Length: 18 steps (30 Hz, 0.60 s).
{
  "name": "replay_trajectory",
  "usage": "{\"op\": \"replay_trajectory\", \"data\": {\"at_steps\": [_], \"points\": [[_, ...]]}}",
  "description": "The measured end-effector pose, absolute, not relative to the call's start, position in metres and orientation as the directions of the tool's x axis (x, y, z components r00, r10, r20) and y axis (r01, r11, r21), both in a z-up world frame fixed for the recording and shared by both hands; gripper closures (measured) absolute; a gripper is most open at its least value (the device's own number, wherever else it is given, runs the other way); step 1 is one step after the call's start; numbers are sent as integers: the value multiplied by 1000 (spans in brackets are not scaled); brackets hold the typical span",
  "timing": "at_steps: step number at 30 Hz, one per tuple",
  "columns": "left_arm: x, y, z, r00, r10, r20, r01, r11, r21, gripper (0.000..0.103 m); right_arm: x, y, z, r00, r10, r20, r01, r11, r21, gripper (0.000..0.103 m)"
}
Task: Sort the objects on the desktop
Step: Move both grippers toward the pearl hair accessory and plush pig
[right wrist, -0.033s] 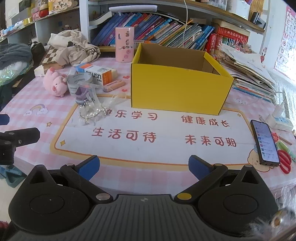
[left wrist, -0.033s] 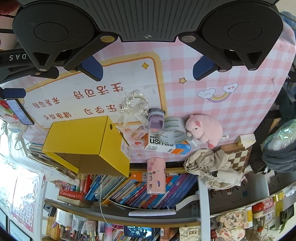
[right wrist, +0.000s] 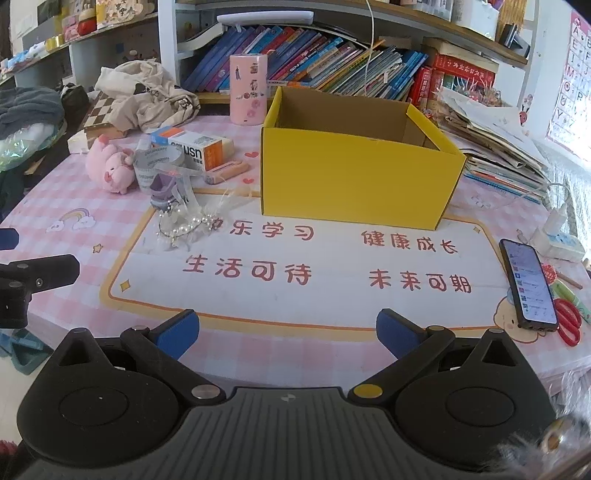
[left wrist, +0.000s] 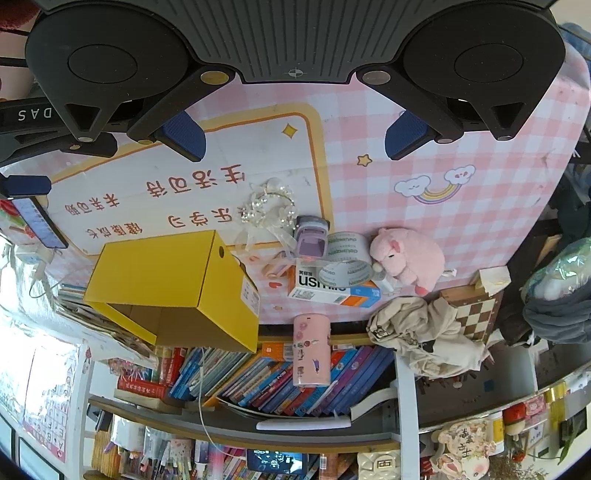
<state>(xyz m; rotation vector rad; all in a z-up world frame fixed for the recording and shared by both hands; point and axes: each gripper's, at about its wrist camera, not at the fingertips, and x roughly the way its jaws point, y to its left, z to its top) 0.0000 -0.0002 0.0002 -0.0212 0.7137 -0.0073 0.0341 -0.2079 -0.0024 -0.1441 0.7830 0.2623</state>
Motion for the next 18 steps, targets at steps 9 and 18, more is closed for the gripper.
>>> {"op": "replay_trajectory", "data": {"at_steps": [9,18], "points": [[2,6,0,761,-27,-649,5,999,-35,0,33,-206,-1,678,180,-713,-284,958,-28,0],[7,7,-1,744,-34,-667,15,999,-34,0,35,-203,-3,682,175,-710,-278,960,-31,0]]}}
